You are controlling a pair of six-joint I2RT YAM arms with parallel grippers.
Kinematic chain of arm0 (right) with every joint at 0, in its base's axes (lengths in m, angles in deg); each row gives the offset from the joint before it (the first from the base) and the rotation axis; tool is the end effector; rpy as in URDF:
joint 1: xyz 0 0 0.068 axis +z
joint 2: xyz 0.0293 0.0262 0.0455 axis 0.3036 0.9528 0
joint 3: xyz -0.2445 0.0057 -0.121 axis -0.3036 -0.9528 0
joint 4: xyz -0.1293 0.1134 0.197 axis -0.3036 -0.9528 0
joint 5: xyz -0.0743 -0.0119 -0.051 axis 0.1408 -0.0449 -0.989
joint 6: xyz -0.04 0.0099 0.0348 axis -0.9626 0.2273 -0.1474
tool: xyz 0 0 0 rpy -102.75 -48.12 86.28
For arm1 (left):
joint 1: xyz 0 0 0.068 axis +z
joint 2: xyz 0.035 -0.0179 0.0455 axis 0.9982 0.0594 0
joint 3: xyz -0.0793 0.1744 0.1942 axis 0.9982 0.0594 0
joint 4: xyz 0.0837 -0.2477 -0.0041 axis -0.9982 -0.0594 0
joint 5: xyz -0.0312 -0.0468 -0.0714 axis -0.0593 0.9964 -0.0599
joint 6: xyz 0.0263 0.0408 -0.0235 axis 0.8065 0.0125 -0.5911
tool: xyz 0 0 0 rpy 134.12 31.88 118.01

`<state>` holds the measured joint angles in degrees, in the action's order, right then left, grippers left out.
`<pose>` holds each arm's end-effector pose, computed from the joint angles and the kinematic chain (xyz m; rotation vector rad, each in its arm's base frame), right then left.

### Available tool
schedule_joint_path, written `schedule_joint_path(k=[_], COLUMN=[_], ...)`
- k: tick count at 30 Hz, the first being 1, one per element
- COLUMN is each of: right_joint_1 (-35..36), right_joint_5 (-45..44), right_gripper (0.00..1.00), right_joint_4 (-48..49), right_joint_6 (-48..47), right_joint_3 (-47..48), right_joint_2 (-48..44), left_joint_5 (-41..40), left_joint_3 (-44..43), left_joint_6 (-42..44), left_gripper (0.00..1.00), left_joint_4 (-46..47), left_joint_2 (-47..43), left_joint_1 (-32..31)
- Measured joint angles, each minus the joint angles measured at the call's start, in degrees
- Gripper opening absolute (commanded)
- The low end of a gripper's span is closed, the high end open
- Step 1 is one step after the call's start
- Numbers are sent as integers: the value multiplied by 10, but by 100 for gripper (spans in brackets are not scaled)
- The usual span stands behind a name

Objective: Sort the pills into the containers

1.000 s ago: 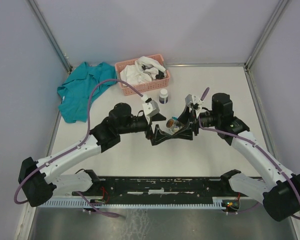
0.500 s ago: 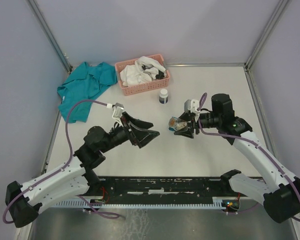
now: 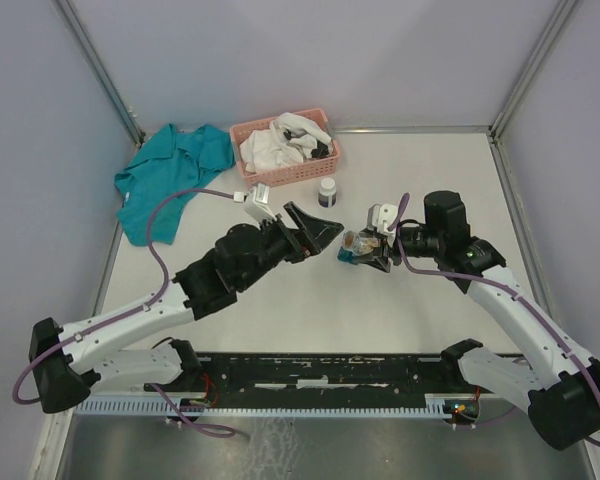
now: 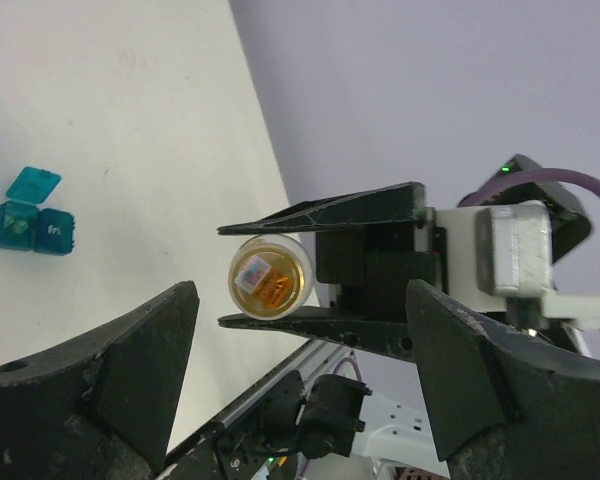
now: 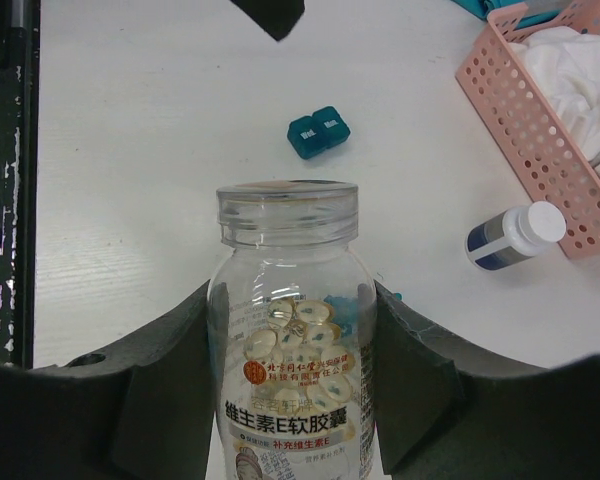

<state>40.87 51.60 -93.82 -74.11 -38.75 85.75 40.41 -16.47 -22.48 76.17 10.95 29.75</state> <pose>0.1908 0.1101 0.3081 -1.3456 1.4625 0.7382 0.1386 -0.1973 0.3491 -0.2316 1.8226 -1.3097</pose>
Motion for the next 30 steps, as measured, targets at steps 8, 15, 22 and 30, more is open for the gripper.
schedule_joint_path(k=[8,15,22,30], right_joint_1=[0,0,0,0], right_joint_5=[0,0,1,1], right_gripper=[1,1,1,1], right_joint_4=[0,0,0,0], right_joint_6=[-4,-3,-3,-3], right_joint_3=[0,0,0,0], right_joint_2=[0,0,0,0], left_joint_5=[-43,-45,-41,-28], left_joint_3=[-42,-64,-71,-76], left_joint_6=[0,0,0,0], left_gripper=[90,86,74,65], left_joint_4=[-42,-52,-53,-53], left_joint_2=[73,108,126,133], left_joint_1=[-30,-34,-35,-35])
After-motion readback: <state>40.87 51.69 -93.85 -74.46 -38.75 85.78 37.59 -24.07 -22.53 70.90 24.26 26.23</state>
